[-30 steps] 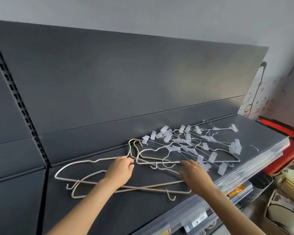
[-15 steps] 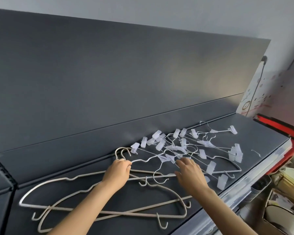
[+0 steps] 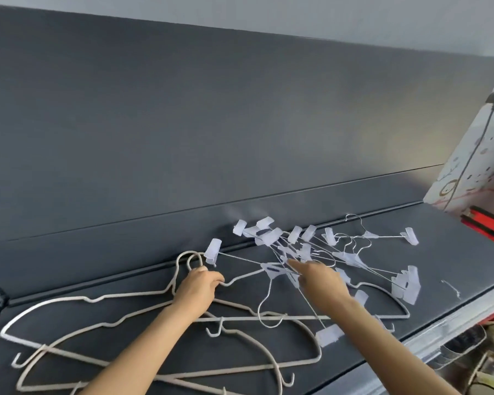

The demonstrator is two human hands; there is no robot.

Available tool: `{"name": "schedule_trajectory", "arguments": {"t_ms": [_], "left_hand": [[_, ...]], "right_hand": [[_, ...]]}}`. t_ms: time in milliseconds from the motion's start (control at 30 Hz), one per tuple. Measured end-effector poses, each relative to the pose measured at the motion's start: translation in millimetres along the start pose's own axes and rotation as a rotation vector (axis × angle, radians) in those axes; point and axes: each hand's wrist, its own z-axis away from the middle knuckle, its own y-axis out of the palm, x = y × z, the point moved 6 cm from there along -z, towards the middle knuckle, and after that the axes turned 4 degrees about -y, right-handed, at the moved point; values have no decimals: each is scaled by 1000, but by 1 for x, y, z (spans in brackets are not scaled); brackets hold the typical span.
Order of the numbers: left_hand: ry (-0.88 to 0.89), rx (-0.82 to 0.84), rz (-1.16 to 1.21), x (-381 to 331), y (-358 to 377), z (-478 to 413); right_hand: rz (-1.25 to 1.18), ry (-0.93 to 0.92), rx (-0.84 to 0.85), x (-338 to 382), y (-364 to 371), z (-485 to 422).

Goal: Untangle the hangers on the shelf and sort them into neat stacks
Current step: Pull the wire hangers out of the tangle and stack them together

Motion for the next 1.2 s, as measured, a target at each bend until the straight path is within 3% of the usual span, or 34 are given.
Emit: {"name": "schedule_trajectory", "arguments": {"t_ms": [200, 467, 633, 767, 867, 933, 1033, 1200], "left_hand": [[9, -19, 73, 22, -25, 17], [-52, -6, 62, 85, -76, 66], [-157, 62, -87, 113, -70, 90], [-205, -73, -64, 108, -69, 90], [-169, -189, -28, 85, -69, 81], [-123, -174, -31, 60, -61, 75], [-66, -135, -44, 28, -44, 64], [-117, -50, -27, 19, -22, 54]], "right_hand": [[86, 75, -39, -42, -33, -5], [-196, 135, -31, -43, -16, -18], [-30, 94, -14, -23, -7, -13], [229, -7, -58, 5, -10, -1], [156, -125, -189, 38, -9, 14], [83, -177, -138, 60, 5, 19], [161, -112, 72, 69, 38, 15], [221, -86, 47, 58, 46, 4]]}}
